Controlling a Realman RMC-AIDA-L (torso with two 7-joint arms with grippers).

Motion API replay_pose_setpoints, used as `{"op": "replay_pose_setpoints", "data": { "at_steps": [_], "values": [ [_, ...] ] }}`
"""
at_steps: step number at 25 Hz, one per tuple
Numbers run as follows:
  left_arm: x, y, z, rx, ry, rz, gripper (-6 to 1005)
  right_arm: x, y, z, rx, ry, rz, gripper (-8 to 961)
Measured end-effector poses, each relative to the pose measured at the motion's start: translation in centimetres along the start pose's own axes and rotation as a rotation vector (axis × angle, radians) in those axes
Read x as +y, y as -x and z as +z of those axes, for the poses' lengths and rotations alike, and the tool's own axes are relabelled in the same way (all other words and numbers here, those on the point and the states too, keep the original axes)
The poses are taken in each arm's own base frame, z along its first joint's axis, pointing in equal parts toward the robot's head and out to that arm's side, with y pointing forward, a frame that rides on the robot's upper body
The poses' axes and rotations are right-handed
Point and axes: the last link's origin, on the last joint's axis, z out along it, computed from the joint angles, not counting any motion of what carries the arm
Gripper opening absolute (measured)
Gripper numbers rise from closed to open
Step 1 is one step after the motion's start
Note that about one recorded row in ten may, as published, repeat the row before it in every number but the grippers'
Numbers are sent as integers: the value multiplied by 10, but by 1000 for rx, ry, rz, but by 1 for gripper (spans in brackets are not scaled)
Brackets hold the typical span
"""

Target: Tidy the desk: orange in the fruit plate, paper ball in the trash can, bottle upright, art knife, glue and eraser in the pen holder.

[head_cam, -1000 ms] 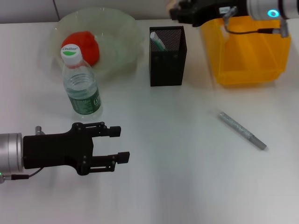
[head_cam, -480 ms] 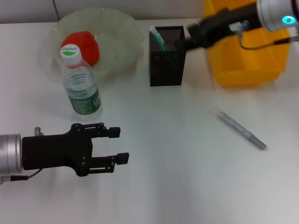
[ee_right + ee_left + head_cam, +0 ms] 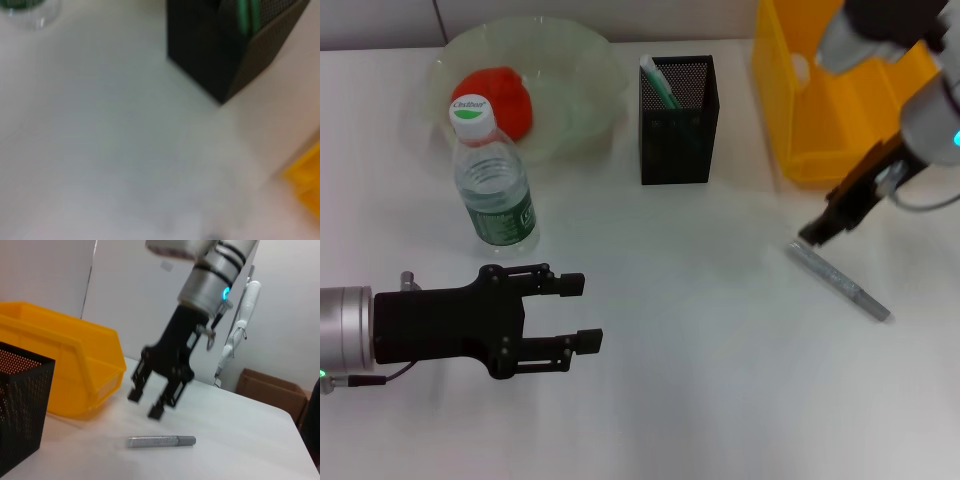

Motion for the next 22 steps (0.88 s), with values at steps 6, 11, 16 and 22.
{"op": "replay_pose_setpoints", "data": {
  "at_steps": [6,11,16,22],
  "values": [
    [-1,-3,3,1,8,6,730,12,-4,27,79,12,-25,623],
    [0,-5,3,8,17,10,730,18,-3,42,118,13,-45,624],
    [-1,-5,2,9,16,11,730,21,-1,47,122,-3,-52,577],
    [-1,-5,3,9,13,16,730,22,0,47,120,-5,-54,238]
  ]
}}
